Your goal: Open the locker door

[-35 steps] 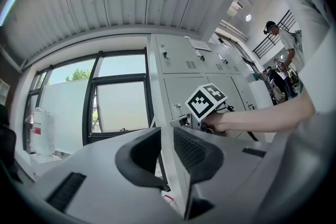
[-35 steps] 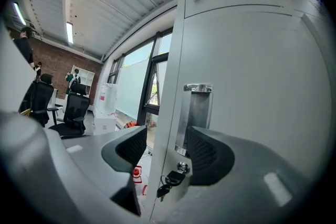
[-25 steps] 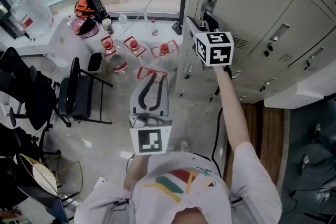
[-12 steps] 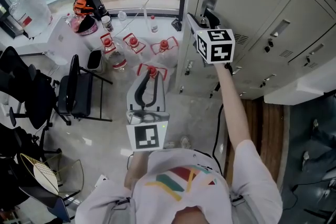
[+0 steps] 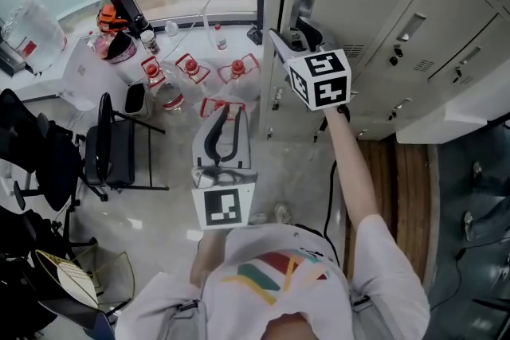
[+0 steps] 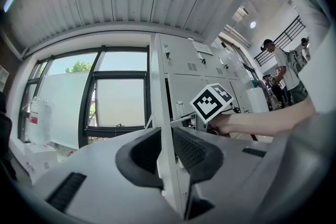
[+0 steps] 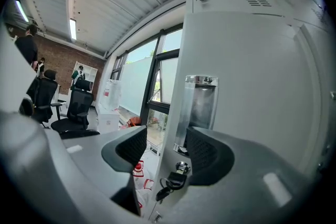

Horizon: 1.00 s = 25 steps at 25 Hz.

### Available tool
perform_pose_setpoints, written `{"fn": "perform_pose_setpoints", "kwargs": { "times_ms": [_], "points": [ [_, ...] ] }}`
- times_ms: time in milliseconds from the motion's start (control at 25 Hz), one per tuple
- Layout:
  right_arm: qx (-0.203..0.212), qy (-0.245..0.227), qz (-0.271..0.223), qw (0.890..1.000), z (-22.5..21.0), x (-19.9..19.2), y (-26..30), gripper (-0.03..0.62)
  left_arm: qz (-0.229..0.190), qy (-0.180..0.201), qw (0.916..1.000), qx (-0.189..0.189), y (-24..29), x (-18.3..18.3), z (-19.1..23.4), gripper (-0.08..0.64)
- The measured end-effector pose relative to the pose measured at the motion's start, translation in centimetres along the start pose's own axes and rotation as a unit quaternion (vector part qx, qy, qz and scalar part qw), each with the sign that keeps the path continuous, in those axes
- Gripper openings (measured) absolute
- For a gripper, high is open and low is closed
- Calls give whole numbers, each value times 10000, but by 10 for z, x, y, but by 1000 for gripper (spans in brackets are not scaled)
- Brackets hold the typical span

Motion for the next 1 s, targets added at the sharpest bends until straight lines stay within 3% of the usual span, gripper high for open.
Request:
{"fn": "perform_pose_setpoints", "kwargs": {
  "times_ms": [400, 1000],
  "points": [
    [157, -267, -2, 9995, 13, -4, -48, 225, -8, 37, 9991, -434, 10, 3, -18, 61],
    [-62, -203, 10, 9998, 19, -11, -119, 225, -33, -41, 9942, -1072, 22, 2, -46, 61]
  ]
}}
Point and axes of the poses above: the fingertips, and each gripper's own axes: y forward along the fingers, z to its left, x out of its top, the point moved 6 cm from there along -y, backward along the fingers, and after that the axes turned 4 degrees about -y, right-handed, at the moved point
